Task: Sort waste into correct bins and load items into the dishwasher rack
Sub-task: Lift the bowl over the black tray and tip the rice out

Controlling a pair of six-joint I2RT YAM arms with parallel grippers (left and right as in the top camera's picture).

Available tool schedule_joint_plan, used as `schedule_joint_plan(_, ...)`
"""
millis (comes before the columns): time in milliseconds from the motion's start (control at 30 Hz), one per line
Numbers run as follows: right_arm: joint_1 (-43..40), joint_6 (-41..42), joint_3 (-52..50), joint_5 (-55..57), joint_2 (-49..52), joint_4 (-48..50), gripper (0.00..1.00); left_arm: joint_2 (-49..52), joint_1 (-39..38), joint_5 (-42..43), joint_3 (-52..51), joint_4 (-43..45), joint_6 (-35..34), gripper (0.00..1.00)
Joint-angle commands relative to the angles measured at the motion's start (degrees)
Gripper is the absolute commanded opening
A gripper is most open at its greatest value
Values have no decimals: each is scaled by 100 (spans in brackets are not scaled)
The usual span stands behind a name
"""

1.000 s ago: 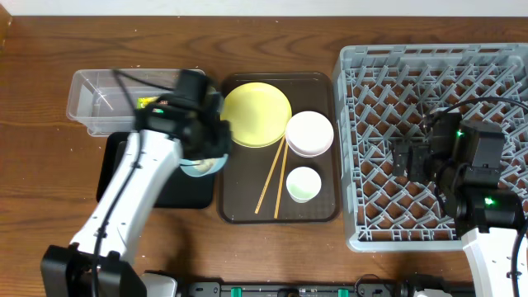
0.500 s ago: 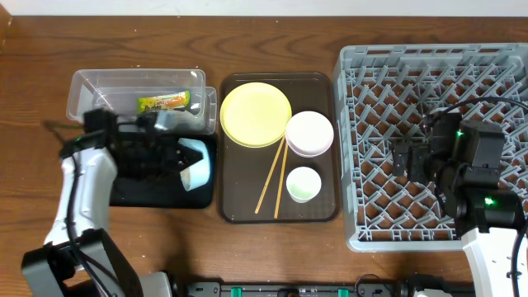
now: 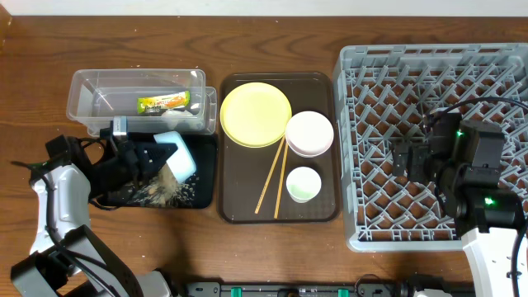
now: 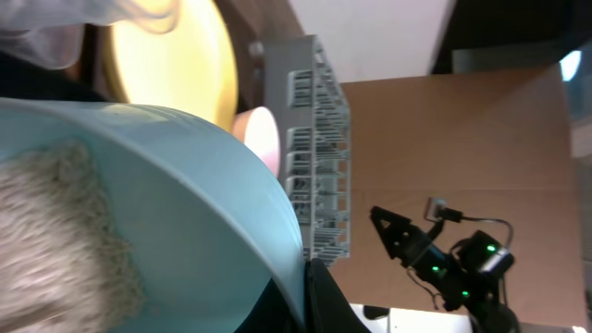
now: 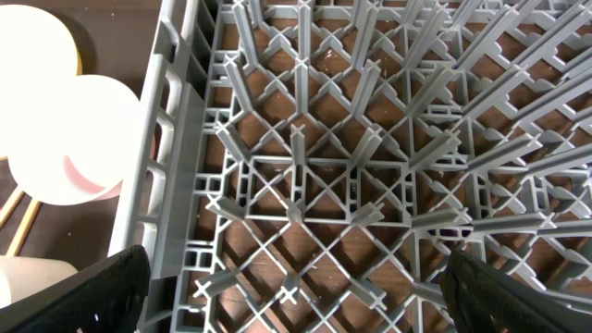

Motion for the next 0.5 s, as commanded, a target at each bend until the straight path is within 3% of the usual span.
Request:
schedule_joint_plan(0,-39,74,109,35,-42,-28,99,-31,31,442,-31,-20,149,6)
schedule_joint_plan(133,-39,74,109,35,-42,-37,99,-28,59,354,-31,4,28,6)
schedule_joint_plan(267,-39,74,109,35,-42,-37,99,-22,170,258,-28,109,-1108,6)
schedule_joint_plan(367,-39,74,107,35,-42,-37,99,-22,212,914,-28,144,-1086,6)
schedule_joint_plan(467,-39,74,107,35,-42,-37,99,-11,212,496,-28,374,-1213,6)
